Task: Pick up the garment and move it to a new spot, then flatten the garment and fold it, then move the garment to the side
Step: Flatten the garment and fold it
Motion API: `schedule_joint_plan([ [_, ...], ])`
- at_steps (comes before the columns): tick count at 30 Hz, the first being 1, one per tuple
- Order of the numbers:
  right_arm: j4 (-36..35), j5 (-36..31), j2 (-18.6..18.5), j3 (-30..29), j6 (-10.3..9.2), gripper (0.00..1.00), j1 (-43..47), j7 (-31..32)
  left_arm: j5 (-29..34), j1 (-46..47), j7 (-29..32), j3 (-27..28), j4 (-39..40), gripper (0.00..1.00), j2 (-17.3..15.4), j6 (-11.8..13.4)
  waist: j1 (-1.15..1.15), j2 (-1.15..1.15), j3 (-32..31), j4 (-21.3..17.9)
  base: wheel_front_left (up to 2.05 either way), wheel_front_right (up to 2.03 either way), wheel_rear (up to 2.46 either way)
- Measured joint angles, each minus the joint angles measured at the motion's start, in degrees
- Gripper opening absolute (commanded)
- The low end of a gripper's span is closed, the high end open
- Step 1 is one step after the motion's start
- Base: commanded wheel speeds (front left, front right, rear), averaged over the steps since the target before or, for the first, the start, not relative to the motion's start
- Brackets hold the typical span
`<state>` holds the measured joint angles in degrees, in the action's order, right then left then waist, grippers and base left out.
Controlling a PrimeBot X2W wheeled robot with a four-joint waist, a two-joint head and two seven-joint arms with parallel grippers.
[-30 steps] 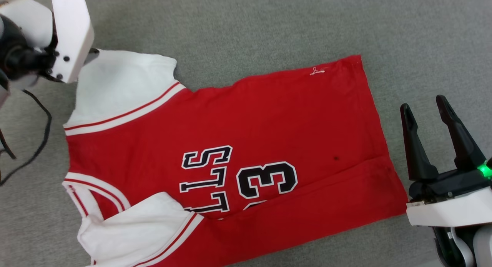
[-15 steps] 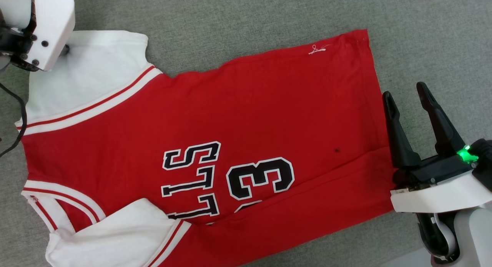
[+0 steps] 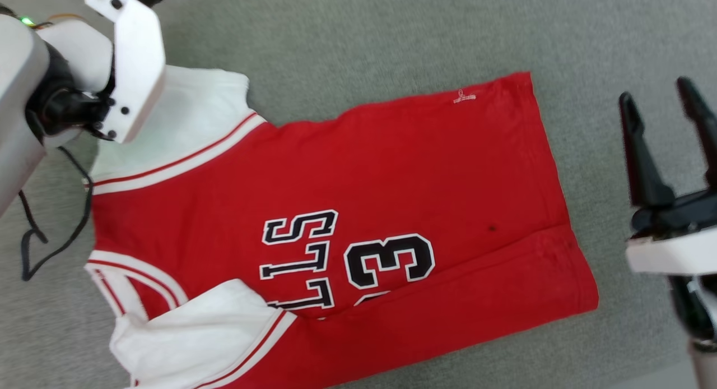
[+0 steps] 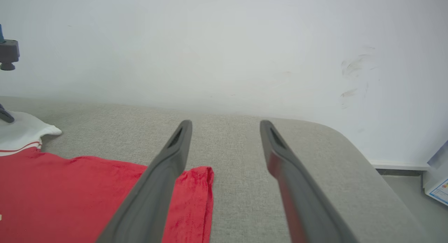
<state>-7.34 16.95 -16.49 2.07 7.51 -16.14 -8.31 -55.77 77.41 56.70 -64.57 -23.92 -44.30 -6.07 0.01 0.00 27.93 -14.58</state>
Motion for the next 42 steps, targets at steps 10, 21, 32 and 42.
schedule_joint_plan([
  [10,-0.87,2.75,-13.19,3.22,0.0,1.0,-9.95,24.14,-0.53,-2.87,-5.52,-1.69,4.9,0.0,0.96,-0.99,0.0,0.0,-6.32,4.85,0.0,0.0,0.0],
  [21,7.56,18.82,-27.63,19.94,0.0,1.0,-26.49,62.4,0.08,-1.86,-9.89,-3.94,11.56,0.0,2.47,-1.27,-0.01,0.0,-6.38,9.83,0.0,0.0,0.0],
  [32,18.37,23.25,-24.82,21.52,0.0,1.0,-33.9,75.18,0.15,1.55,-13.14,-6.6,14.78,0.0,3.36,-1.32,0.0,0.0,-1.25,13.93,0.0,0.0,0.0],
  [42,23.1,23.16,-23.34,23.95,-0.01,1.0,-32.92,72.84,0.04,3.98,-15.64,-7.76,14.43,0.0,3.43,-1.32,-0.01,0.0,2.98,16.46,0.0,0.0,0.0],
])
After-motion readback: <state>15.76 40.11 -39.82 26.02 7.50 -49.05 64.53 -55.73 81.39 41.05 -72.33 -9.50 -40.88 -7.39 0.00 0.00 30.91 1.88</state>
